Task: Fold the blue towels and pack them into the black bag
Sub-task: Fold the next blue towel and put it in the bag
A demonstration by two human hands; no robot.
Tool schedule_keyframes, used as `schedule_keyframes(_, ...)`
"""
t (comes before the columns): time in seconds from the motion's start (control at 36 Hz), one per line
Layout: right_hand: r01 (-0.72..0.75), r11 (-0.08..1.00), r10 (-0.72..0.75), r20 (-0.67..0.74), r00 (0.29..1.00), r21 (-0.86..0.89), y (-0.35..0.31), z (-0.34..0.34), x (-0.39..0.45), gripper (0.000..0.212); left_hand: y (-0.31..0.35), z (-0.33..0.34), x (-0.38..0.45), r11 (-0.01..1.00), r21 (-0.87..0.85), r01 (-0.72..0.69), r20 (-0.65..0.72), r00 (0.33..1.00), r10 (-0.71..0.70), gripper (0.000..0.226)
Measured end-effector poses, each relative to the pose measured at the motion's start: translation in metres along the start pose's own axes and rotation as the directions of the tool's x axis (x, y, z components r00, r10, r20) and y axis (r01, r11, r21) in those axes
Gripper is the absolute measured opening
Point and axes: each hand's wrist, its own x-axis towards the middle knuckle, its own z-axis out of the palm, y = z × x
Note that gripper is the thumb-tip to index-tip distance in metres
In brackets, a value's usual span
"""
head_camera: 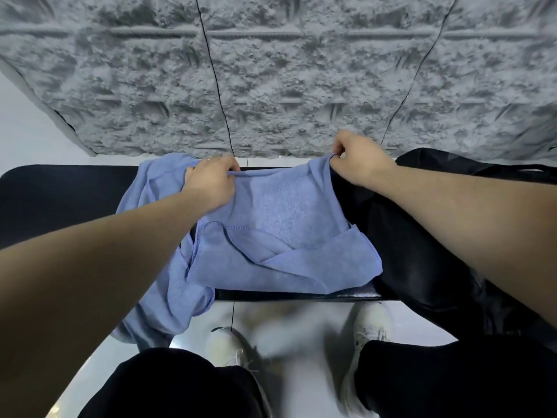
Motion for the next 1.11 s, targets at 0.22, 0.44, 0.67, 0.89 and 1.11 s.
schedule_keyframes(0.22, -0.124, 0.992, 0.125, -0.024, 0.992, 0.018, 0.010, 0.001, 0.009, 0.014, -0.010, 0.000, 0.006, 1.000, -0.010, 0.012, -0.010, 1.000, -0.013, 0.019)
schedule_keyframes(0.44, -0.145, 0.978, 0.152, 0.038, 0.988, -0.147, 0.015, 0.000, 0.018, 0.025, -0.012, 0.002, 0.013, 1.000, -0.001, 0.024, -0.033, 0.999, -0.024, 0.018)
schedule_keyframes(0.67, -0.102, 0.991, 0.105, -0.032, 0.994, 0.087, 0.009, -0.001, 0.016, 0.030, -0.009, 0.000, 0.009, 1.000, -0.004, 0.016, -0.072, 0.997, -0.016, 0.020)
schedule_keyframes(0.89, -0.011, 0.999, 0.007, 0.087, 0.996, 0.042, 0.003, 0.003, -0.003, 0.053, -0.010, -0.005, 0.007, 0.998, -0.042, 0.047, -0.024, 0.999, -0.048, 0.030)
schedule_keyframes(1.11, -0.452, 0.849, 0.348, 0.355, 0.868, 0.274, -0.002, -0.008, 0.004, 0.028, -0.013, 0.000, 0.010, 1.000, -0.005, 0.017, -0.025, 1.000, -0.018, 0.025)
